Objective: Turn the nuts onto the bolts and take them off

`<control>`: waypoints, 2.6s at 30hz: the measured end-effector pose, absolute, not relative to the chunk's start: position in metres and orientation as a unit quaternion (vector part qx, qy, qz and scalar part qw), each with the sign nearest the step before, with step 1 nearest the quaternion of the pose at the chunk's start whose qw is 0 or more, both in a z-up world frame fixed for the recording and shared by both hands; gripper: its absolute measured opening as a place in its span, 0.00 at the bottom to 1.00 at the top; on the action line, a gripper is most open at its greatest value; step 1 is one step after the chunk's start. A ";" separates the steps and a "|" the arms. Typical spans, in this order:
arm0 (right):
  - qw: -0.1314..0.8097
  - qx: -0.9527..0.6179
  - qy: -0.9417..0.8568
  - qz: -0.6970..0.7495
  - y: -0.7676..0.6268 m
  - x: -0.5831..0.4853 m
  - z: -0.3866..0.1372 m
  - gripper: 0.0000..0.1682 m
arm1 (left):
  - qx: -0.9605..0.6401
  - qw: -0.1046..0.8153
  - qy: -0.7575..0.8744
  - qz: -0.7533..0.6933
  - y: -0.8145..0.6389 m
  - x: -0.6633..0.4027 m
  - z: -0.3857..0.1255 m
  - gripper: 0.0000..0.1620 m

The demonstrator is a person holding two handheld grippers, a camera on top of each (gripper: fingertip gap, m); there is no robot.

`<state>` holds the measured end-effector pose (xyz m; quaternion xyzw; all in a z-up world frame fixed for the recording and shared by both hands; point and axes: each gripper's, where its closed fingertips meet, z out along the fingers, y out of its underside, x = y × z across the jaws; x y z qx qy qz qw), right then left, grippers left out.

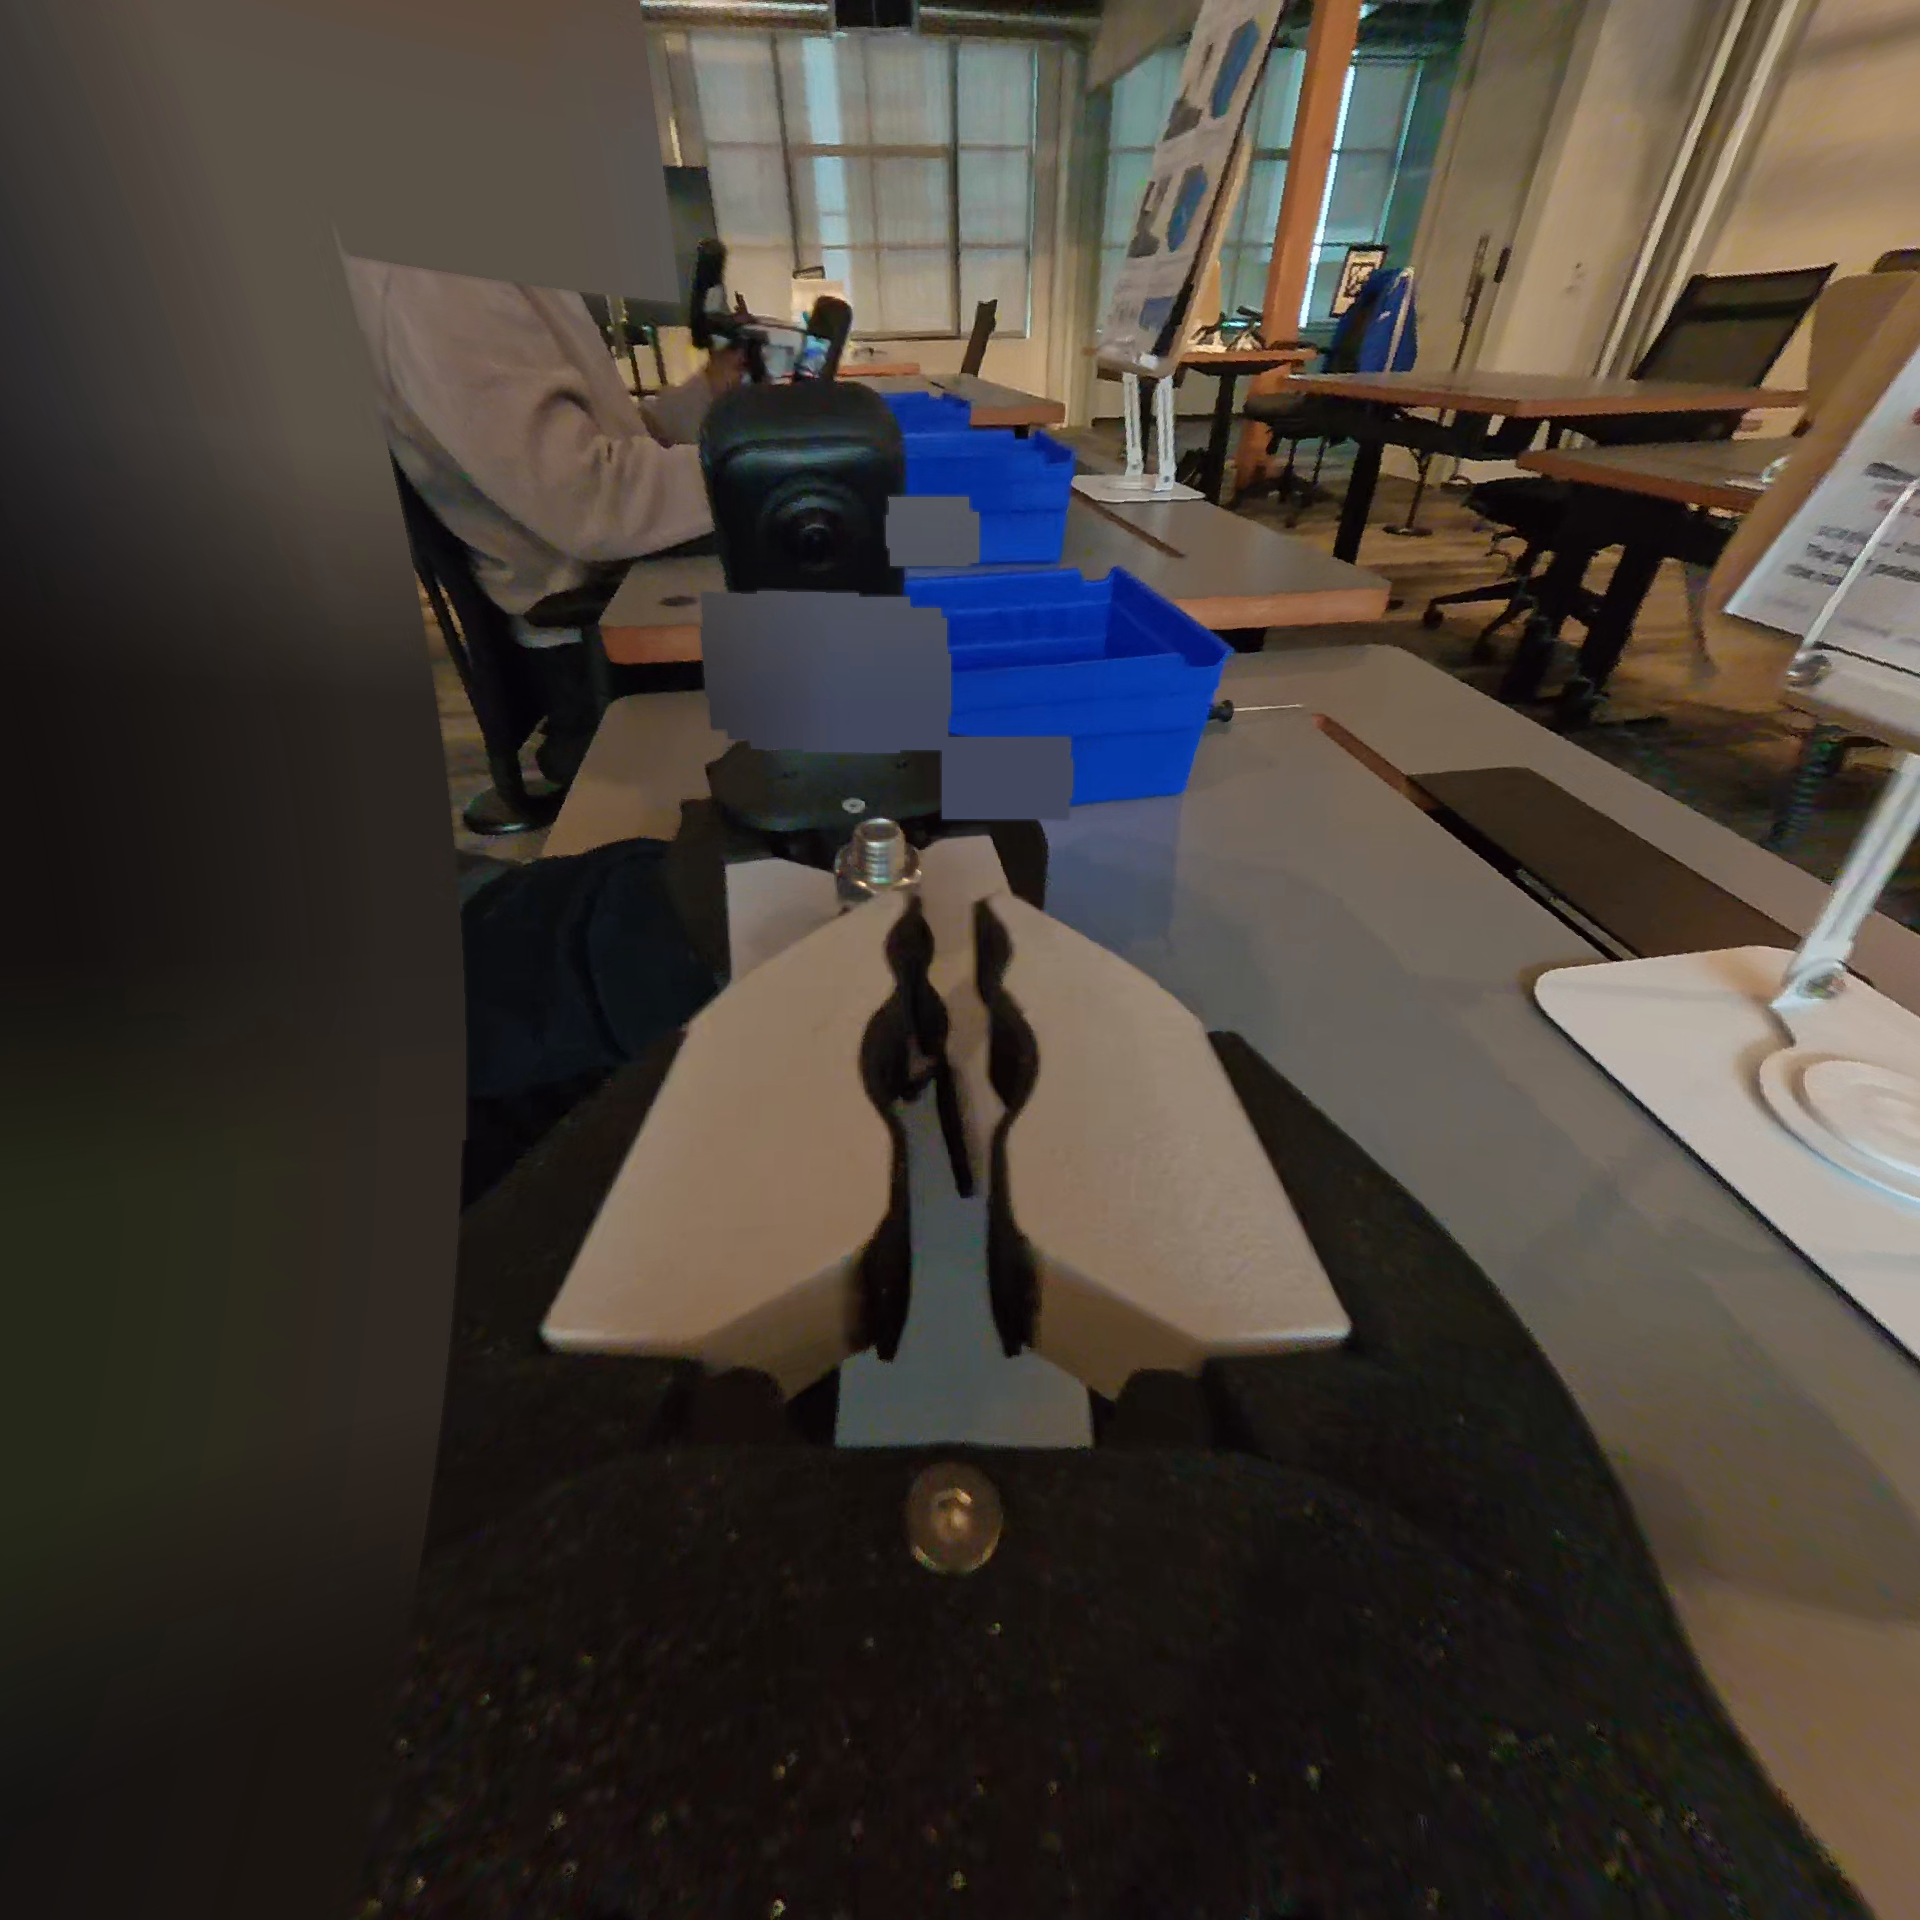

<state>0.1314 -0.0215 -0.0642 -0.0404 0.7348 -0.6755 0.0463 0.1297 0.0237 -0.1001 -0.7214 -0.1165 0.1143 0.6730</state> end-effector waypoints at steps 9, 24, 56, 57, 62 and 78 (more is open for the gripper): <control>0.054 -0.044 0.744 -0.664 -0.041 0.141 -0.072 0.25 | -0.726 0.669 -0.114 0.112 0.027 0.131 -0.103 0.06; 0.035 -0.030 0.729 -0.683 -0.014 0.125 -0.060 0.00 | -0.719 0.676 -0.115 0.113 0.023 0.131 -0.099 0.08; 0.033 -0.035 0.724 -0.688 -0.016 0.127 -0.059 0.00 | -0.723 0.673 -0.109 0.111 0.025 0.133 -0.100 0.08; 0.035 -0.040 0.727 -0.685 -0.018 0.129 -0.060 0.02 | -0.723 0.673 -0.109 0.112 0.025 0.133 -0.100 0.08; 0.058 -0.049 0.736 -0.673 -0.033 0.141 -0.066 0.24 | -0.725 0.671 -0.109 0.110 0.026 0.133 -0.101 0.08; 0.036 -0.040 0.743 -0.667 -0.026 0.132 -0.068 0.06 | -0.720 0.676 -0.108 0.111 0.024 0.134 -0.098 0.08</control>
